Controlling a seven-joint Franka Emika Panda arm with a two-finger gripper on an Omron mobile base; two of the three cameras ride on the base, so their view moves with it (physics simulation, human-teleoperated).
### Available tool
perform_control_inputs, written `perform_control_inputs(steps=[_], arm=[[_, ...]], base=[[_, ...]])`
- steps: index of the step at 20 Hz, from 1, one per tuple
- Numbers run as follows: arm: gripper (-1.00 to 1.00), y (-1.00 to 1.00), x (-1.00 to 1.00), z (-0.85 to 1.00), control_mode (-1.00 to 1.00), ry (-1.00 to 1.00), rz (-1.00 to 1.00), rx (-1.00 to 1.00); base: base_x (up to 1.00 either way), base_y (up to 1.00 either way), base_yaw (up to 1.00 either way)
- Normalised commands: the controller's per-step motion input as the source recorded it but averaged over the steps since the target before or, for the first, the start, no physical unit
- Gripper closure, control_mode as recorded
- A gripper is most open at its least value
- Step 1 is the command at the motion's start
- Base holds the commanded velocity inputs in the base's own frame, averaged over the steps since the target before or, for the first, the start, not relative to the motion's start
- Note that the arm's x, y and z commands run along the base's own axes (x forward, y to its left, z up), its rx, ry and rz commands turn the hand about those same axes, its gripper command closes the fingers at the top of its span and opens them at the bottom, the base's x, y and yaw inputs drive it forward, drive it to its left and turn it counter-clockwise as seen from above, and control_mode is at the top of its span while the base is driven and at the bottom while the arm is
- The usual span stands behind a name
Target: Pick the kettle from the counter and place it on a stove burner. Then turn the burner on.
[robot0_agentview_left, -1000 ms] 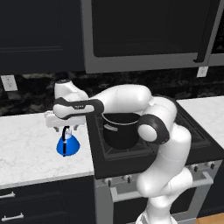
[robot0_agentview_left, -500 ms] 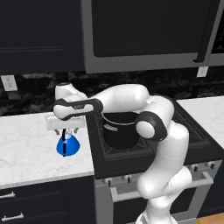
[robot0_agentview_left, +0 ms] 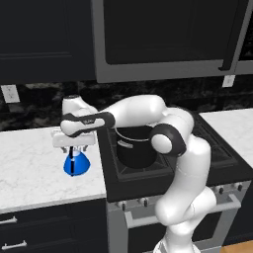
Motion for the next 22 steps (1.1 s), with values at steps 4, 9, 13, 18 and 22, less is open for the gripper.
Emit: perform_control_inputs(steps=[4,9,13,18,22], arm=[[-1.00,0.14,0.06,0.00,-1.00,0.00,0.00,0.00],[-1.00,0.09,0.00,0.00,-1.00,0.00,0.00,0.00],[-1.00,0.00,0.00,0.00,-1.00,-0.03,-0.01,0.00],[-1.00,-0.01,-0.01,0.00,-1.00,-0.04,-0.06,0.00],[-1.00,0.00,0.06,-0.01,-1.00,0.00,-0.07,0.00]], base=[[0.00,0.00,0.00],[0.00,0.00,0.00],[0.00,0.00,0.00],[0.00,0.00,0.00],[0.00,0.00,0.00]])
